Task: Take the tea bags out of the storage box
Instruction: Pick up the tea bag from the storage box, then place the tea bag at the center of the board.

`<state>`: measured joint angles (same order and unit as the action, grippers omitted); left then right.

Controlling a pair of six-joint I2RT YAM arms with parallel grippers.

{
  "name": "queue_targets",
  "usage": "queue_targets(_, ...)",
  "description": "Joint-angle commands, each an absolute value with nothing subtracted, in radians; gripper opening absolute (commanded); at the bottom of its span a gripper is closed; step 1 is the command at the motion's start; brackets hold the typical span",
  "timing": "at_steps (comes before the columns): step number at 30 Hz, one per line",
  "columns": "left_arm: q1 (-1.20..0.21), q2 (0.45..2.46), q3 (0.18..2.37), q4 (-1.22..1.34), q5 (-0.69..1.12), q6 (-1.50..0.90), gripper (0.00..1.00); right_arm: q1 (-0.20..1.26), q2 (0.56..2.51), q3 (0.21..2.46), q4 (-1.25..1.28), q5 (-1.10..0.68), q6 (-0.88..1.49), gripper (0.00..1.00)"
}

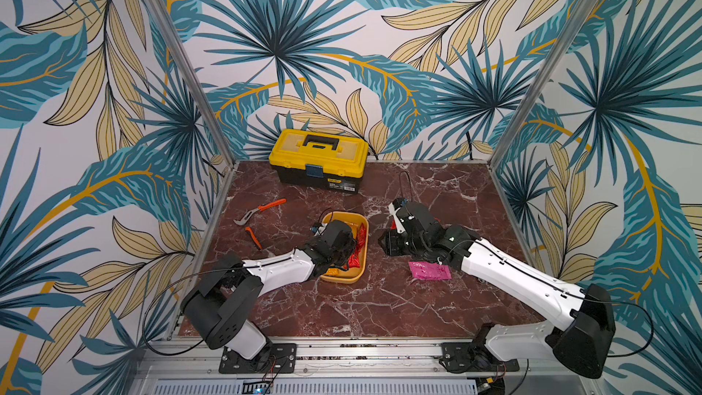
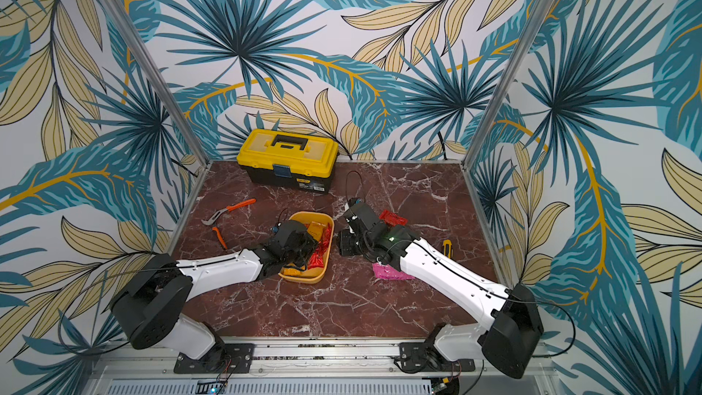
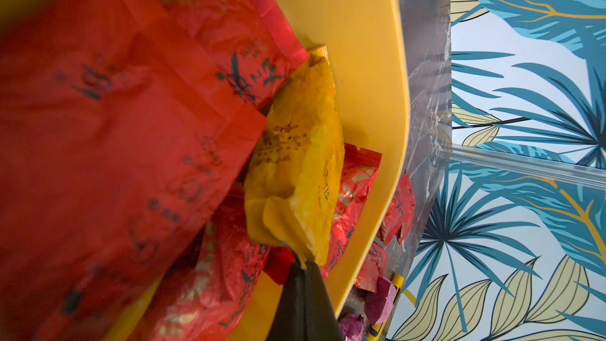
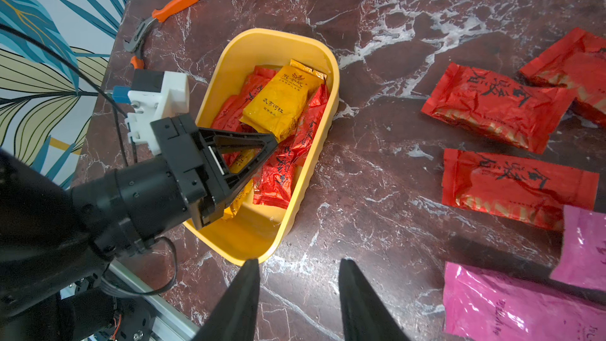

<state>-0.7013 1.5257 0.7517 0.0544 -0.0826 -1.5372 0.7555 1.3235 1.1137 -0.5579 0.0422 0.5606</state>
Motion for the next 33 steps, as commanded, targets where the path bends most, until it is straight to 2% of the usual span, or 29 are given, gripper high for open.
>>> queue_targets(1, -0.715, 1.461, 0.784, 0.030, -0.106, -1.534, 0.00, 0.757, 1.301, 1.121, -0.568, 0.062, 0.550, 0.45)
queue_targets(19, -0.741, 1.229, 0.759, -0.160, -0.111, -1.437, 0.00, 0.708, 1.259, 1.122, -0.593, 0.069, 0.535, 0.45)
queue_targets(26, -0.767, 1.256, 0.879, -0.250, -0.050, -1.309, 0.00, 0.556, 1.179, 1.078, -0.622, -0.004, 0.525, 0.46)
queue_targets(33, -0.767, 1.402, 1.109, -0.349, 0.095, -1.136, 0.00, 0.372, 1.096, 1.055, -0.678, -0.081, 0.487, 0.46)
